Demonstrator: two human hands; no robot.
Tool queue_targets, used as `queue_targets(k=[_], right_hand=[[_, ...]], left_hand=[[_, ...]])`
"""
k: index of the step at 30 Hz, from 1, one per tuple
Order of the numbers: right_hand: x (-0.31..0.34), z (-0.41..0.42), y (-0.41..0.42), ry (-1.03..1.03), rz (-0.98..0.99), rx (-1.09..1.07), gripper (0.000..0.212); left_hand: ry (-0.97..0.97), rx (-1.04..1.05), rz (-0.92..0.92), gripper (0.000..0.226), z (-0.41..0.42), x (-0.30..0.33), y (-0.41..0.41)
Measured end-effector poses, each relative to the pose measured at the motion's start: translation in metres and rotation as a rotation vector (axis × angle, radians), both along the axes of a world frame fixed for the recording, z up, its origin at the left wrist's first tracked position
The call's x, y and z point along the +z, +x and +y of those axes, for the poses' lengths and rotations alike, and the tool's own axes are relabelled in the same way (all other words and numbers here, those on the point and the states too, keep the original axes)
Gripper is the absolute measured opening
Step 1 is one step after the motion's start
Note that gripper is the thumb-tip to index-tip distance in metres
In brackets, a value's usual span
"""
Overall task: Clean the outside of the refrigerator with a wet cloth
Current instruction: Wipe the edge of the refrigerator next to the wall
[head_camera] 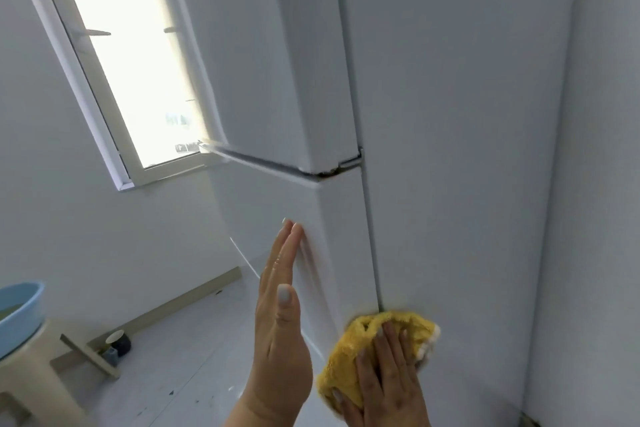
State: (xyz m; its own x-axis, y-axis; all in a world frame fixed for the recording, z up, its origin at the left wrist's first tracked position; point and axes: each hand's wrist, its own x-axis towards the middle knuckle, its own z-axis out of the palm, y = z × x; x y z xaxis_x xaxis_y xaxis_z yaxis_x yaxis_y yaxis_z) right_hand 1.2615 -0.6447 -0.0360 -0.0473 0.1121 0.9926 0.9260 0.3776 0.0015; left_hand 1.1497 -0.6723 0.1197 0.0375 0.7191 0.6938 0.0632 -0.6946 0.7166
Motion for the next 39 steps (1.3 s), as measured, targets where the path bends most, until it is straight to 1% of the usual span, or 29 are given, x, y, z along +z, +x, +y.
queue_targets(k=[3,5,8,11,12,14,17,20,23,25,29,33,35,37,39], right_hand=[[-0.014,-0.006,-0.001,-0.057,0.003,0.033,0.068],[-0.021,-0.009,0.001,-0.094,-0.008,0.07,0.072],[-0.048,-0.012,0.004,-0.144,-0.015,0.086,0.073],[-0.073,-0.012,0.005,-0.169,-0.004,0.115,0.071],[-0.087,-0.013,0.004,-0.149,0.002,0.117,0.07],[-0.096,-0.008,0.004,-0.145,0.023,0.128,0.068],[-0.128,-0.008,0.001,-0.127,0.024,0.104,0.067],[-0.162,-0.009,0.001,-0.125,0.023,0.103,0.068],[-0.172,-0.008,0.003,-0.121,0.036,0.124,0.068],[-0.168,-0.01,0.005,-0.142,0.026,0.142,0.068],[-0.143,-0.015,0.006,-0.193,0.014,0.166,0.067],[-0.122,-0.011,0.0,-0.192,0.07,0.196,0.066],[-0.133,-0.013,-0.001,-0.205,0.063,0.217,0.065],[-0.157,-0.016,0.001,-0.215,0.029,0.23,0.063],[-0.191,-0.021,0.005,-0.252,-0.008,0.25,0.06]], left_hand=[[0.079,0.019,0.03,0.066,0.002,-0.026,-0.001],[0.087,0.014,0.023,0.065,0.004,-0.047,0.0],[0.09,-0.038,-0.03,0.065,0.005,-0.085,0.004],[0.096,-0.061,-0.053,0.069,0.009,-0.116,0.005],[0.114,-0.048,-0.064,0.071,0.007,-0.135,0.006],[0.115,-0.059,-0.066,0.072,0.009,-0.155,0.008],[0.138,-0.057,-0.067,0.072,0.006,-0.184,0.009],[0.142,-0.076,-0.074,0.068,0.005,-0.196,0.008],[0.119,-0.089,-0.1,0.057,0.005,-0.198,0.008],[0.087,-0.099,-0.106,0.051,0.004,-0.196,0.01],[0.032,-0.126,-0.124,0.049,0.004,-0.192,0.01],[0.029,-0.147,-0.134,0.059,0.006,-0.194,0.012],[0.025,-0.155,-0.139,0.056,0.005,-0.196,0.012],[0.009,-0.168,-0.134,0.052,0.003,-0.196,0.011],[-0.006,-0.158,-0.113,0.057,-0.001,-0.194,0.007]])
